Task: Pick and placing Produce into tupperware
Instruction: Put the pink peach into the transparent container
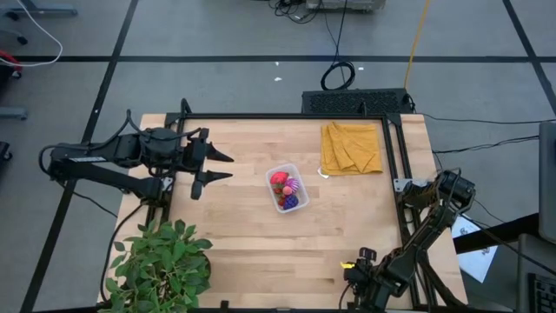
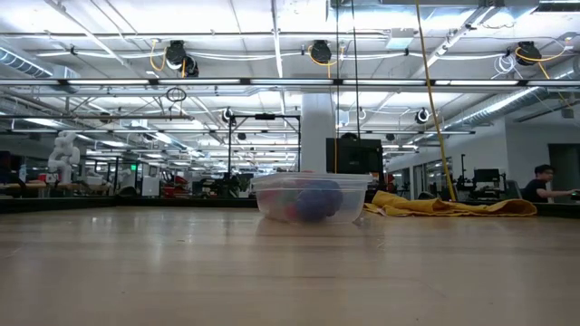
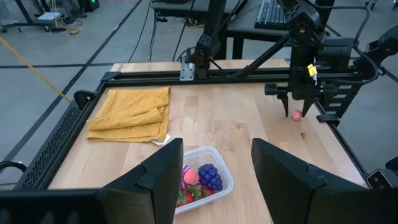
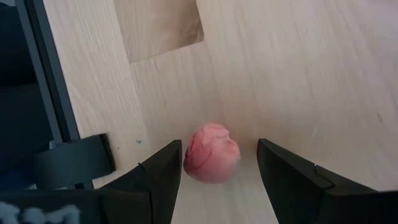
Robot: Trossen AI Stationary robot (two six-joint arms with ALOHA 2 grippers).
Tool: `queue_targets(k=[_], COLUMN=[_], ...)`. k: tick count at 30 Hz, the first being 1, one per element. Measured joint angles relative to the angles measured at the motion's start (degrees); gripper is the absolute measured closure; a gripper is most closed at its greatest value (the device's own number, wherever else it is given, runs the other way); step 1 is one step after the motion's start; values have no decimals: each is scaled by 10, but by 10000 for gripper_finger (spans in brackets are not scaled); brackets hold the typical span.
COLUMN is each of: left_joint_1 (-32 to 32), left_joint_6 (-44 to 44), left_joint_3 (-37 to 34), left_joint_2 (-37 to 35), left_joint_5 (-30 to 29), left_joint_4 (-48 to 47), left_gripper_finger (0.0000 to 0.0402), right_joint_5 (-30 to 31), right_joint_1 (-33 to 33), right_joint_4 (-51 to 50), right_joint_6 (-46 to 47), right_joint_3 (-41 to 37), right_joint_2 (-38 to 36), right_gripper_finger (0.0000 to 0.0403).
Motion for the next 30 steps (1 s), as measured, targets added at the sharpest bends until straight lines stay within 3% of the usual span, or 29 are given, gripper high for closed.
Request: queue_targets(k=[12,18,30], left_joint_1=[0,0,0], left_joint_6=[11,21,28], left_joint_3=[0,0,0], left_joint_2=[36,35,32], left_joint_5=[-4,-38,-41], left_joint_4=[2,4,3], left_gripper_finger=[206,206,206], right_joint_5=[1,1,2], right_joint_1=[0,0,0], right_joint_4=[13,37,54], right_joint_6=[-5,-28,-62], right_joint_3=[0,0,0], right_joint_2=[0,0,0], right_gripper_finger=[202,202,202])
